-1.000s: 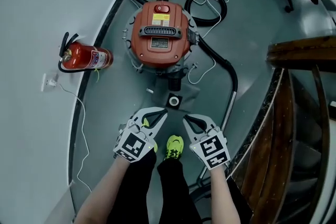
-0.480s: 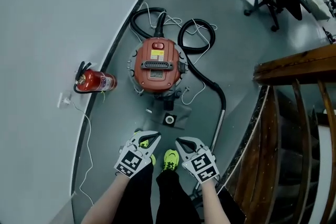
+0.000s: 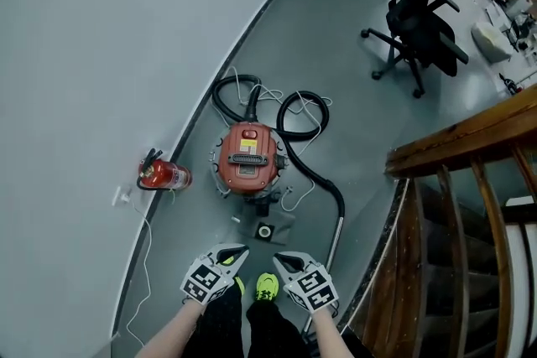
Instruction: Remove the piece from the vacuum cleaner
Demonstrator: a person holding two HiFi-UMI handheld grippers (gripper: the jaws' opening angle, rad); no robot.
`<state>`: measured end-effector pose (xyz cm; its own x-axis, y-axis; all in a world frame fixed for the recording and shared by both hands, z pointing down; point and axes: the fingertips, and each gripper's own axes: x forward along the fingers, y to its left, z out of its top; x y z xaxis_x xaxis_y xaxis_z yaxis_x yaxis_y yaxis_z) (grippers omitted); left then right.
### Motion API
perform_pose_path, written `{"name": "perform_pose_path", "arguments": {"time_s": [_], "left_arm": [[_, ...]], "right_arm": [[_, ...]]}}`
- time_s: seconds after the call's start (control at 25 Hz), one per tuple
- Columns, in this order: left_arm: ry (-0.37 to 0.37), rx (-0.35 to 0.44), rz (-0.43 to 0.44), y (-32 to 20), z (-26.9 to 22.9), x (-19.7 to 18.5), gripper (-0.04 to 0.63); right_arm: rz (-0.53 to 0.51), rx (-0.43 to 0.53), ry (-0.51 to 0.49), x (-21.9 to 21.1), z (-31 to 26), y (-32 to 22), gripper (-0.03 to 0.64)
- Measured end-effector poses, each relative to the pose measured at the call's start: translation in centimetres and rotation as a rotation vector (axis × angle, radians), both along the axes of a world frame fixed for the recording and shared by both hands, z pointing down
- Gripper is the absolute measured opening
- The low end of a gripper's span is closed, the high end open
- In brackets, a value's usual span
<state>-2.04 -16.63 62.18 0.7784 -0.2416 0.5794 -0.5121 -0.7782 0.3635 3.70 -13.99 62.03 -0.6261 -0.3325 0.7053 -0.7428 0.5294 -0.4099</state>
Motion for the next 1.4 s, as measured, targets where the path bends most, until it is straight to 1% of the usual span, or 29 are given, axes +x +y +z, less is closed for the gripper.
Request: {"name": "perform_pose_path", "arguments": {"time_s": [0.12,0.24,0.52,0.64,0.92,1.12,1.4], "left_arm": [[-0.006,0.012,0.014,-0.1,-1.7,0.1,0.011],[-0.001,0.025,0.003,0.1,-3.5,0.3,0.011],[0.028,0.000,-0.029,1.7,-6.9,0.5,0.011],[0.041,0.005,-0.035,2.6,-8.5,0.6,0.011],[0.064,0.062,-0.057,3.0,-12.9,0.7,0.011],[0.068,0.096,-0.092,3.5,-14.9,0.3,0.011],[0.074,0.147,-0.106,5.0,-17.6,0.6,0.011]], "right_arm": [[-0.009,0.019,-0.002,0.2,-1.8,-0.3,0.015],[0.005,0.036,0.001,0.7,-3.2,-0.2,0.015],[0.019,0.061,-0.007,1.4,-6.6,0.5,0.015],[0.023,0.077,-0.019,1.7,-8.0,1.2,0.015],[0.066,0.093,-0.074,2.1,-11.2,2.5,0.015],[0.046,0.129,-0.080,2.2,-12.8,3.6,0.015],[0.044,0.167,-0.074,3.0,-14.5,5.3,0.015]]}}
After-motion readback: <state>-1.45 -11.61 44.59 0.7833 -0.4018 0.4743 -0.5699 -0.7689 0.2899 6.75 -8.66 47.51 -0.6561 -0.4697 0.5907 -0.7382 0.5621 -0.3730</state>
